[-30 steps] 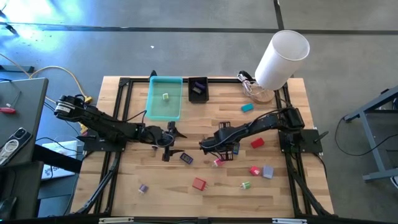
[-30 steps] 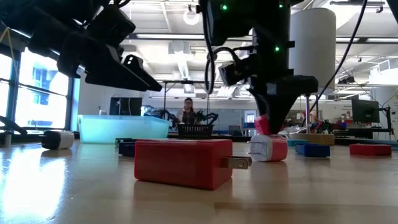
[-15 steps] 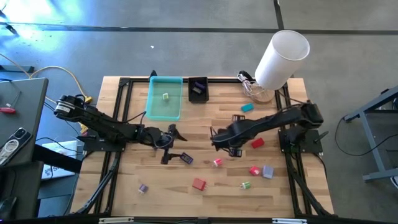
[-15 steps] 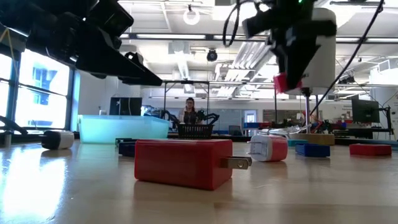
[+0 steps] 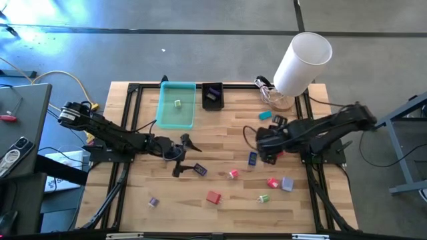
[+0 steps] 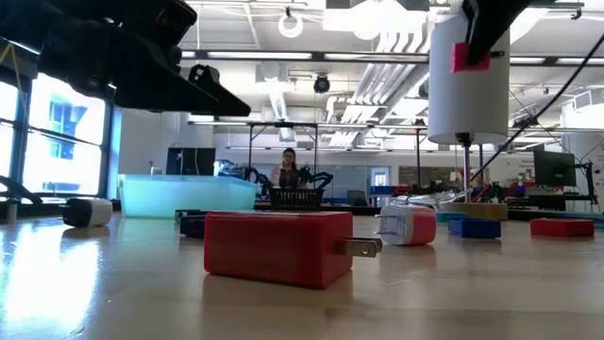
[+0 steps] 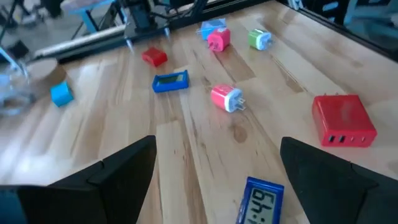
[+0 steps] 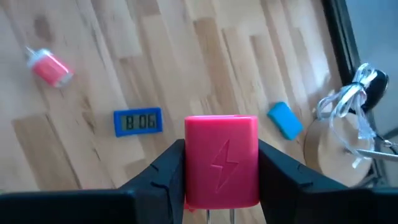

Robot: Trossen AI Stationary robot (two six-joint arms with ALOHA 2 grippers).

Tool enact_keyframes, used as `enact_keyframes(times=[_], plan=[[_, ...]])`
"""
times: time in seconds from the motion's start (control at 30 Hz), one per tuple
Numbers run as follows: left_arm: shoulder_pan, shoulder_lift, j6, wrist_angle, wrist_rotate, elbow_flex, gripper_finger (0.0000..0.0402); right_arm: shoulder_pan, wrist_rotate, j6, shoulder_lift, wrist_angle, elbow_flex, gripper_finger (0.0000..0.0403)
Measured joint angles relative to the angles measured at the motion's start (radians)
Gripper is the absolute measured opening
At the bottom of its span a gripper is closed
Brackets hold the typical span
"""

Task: Pick & Place Office items
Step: Put the top pink charger adapter into the green bin

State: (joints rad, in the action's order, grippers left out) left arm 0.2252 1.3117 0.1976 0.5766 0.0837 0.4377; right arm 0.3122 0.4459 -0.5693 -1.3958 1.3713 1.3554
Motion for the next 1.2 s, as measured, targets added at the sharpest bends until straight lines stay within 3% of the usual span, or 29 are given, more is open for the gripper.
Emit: enact_keyframes(times=[0.27, 0.5, 0.63, 0.8, 1.03, 1.2], plan=[[0.016, 0.000, 0.291, 0.014, 0.000, 0.000, 0.0336, 0.029, 0.005, 0.066, 0.241, -0.396, -0.325, 0.0136], [0.016, 0.000, 0.524, 0.069, 0.000, 0.000, 0.0336, -0.050, -0.215, 0.232, 0.288, -0.990, -0.613, 0.0136], [0.015, 0.000, 0.747, 0.109, 0.000, 0.000, 0.0336, -0.102, -0.389, 0.332, 0.209, -1.346, -0.708, 0.0136], [0.015, 0.000, 1.006, 0.140, -0.001, 0.000, 0.0336, -0.167, -0.562, 0.391, 0.052, -1.638, -0.730, 0.0136], [0.010, 0.000, 1.086, 0.186, -0.059, 0.000, 0.0336, -0.228, -0.732, 0.408, -0.174, -1.877, -0.695, 0.0136], [-0.011, 0.000, 1.086, 0.184, -0.150, 0.000, 0.0336, -0.250, -0.810, 0.409, -0.280, -1.884, -0.599, 0.0136]])
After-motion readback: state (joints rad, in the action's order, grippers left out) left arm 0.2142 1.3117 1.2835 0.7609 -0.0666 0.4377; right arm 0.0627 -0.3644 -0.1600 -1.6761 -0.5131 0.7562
